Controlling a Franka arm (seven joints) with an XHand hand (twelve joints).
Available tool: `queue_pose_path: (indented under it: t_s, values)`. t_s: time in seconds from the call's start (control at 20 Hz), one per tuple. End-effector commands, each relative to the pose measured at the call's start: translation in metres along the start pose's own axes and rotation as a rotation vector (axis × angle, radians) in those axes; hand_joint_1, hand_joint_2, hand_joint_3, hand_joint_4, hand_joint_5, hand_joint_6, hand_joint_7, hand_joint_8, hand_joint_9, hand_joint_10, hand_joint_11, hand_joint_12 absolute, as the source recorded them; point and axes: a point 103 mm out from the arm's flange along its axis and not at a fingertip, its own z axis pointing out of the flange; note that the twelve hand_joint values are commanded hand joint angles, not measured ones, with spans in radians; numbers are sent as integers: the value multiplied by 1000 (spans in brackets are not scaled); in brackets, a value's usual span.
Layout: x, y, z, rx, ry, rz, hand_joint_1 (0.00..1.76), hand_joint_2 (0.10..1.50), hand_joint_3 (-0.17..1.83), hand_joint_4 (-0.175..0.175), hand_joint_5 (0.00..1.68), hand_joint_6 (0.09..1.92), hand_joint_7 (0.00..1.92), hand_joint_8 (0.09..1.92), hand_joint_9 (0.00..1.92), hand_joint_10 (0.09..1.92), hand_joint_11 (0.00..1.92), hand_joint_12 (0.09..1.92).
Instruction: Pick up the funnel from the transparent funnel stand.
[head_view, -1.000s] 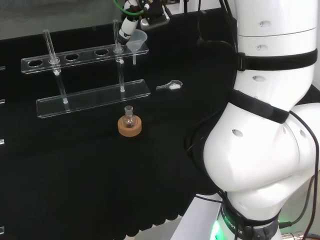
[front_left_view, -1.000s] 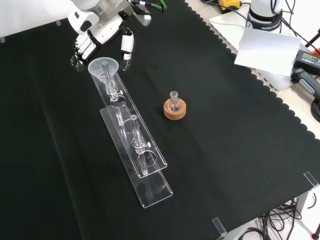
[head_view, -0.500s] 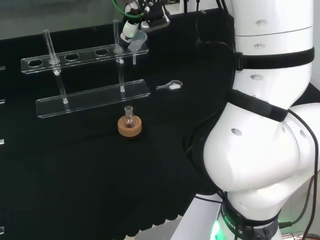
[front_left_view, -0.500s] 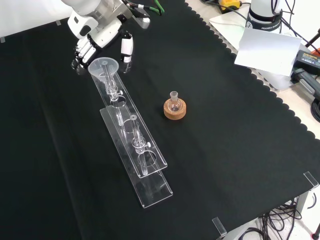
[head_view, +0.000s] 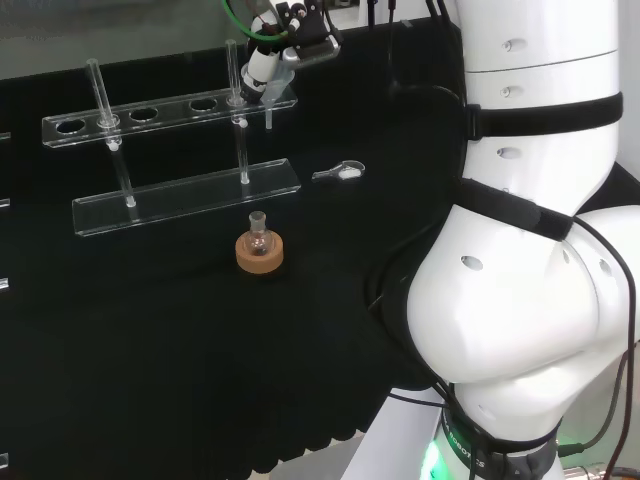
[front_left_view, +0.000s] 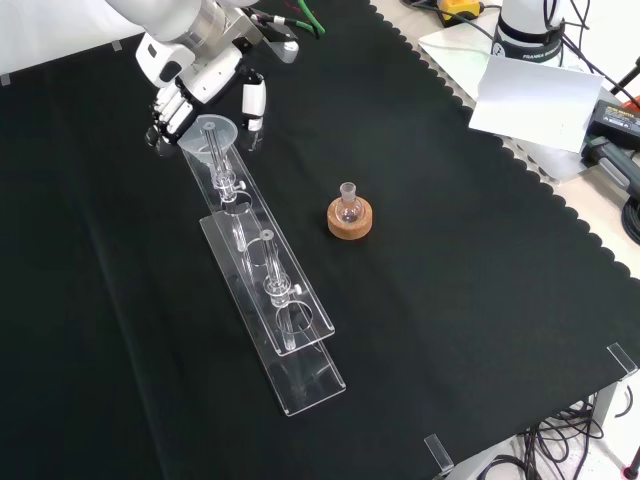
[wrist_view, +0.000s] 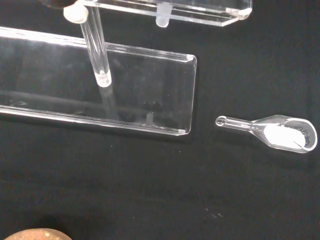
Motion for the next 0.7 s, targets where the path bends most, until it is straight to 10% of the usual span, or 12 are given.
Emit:
queue_pose_path:
  t_s: [0.05, 0.4, 0.7]
  values:
    - [0, 1, 2, 12, -1, 2, 685, 903, -175, 10, 30, 87, 16, 87, 14, 904, 221, 1542]
    - [-4, 8, 11, 23, -11, 10, 688, 905, -175, -8, 97, 87, 112, 96, 156, 875, 270, 1517]
    - [-6, 3, 7, -61, -40, 65, 716, 952, -175, -41, 370, 87, 256, 645, 514, 680, 322, 1489]
